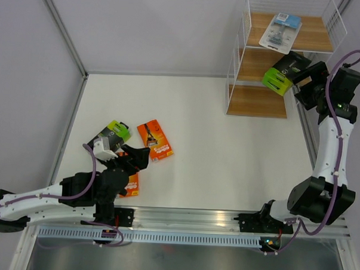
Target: Place and organize the shaving razors onto the shelf
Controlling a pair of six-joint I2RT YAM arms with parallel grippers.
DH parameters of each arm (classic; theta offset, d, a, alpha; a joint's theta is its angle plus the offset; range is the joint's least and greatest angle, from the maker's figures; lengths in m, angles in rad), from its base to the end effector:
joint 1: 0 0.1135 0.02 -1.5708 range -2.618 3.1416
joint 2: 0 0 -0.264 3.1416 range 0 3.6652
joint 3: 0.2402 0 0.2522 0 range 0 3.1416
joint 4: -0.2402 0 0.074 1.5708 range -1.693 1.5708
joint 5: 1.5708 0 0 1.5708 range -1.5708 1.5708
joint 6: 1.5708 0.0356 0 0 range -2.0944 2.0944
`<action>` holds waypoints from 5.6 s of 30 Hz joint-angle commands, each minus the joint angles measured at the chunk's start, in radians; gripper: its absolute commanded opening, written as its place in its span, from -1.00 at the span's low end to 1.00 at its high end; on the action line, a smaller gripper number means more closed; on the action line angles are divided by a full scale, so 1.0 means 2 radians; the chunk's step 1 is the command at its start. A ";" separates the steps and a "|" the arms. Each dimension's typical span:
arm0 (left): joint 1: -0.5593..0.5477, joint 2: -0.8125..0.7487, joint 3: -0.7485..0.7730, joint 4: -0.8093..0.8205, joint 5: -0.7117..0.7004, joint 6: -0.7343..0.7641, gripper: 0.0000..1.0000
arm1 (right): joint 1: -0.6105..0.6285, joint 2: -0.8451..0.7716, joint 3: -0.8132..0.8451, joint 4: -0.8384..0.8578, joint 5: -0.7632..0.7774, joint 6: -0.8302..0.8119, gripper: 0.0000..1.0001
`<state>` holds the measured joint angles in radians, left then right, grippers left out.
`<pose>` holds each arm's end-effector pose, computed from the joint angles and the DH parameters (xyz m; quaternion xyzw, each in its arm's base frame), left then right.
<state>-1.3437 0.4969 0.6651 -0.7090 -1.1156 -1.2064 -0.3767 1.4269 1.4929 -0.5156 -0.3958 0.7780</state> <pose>0.0528 -0.0866 0.2934 -0.2094 0.7545 -0.2655 0.5625 0.3015 -0.1045 0.4044 0.3657 0.7529 0.2671 0.4777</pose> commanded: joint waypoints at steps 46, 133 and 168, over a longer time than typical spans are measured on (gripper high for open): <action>0.001 0.041 0.013 -0.004 -0.004 -0.036 0.99 | 0.082 -0.069 -0.224 0.282 0.127 0.202 -0.18; 0.000 0.071 0.015 -0.006 -0.030 -0.053 0.99 | -0.028 -0.065 -0.292 0.416 0.208 0.265 -0.99; 0.002 0.066 0.010 -0.009 -0.054 -0.053 0.99 | 0.028 0.001 -0.272 0.495 0.321 0.328 -0.99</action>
<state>-1.3437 0.6319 0.6762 -0.7170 -1.1782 -1.2842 -0.3225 1.4075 0.9092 0.4442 0.1997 1.4261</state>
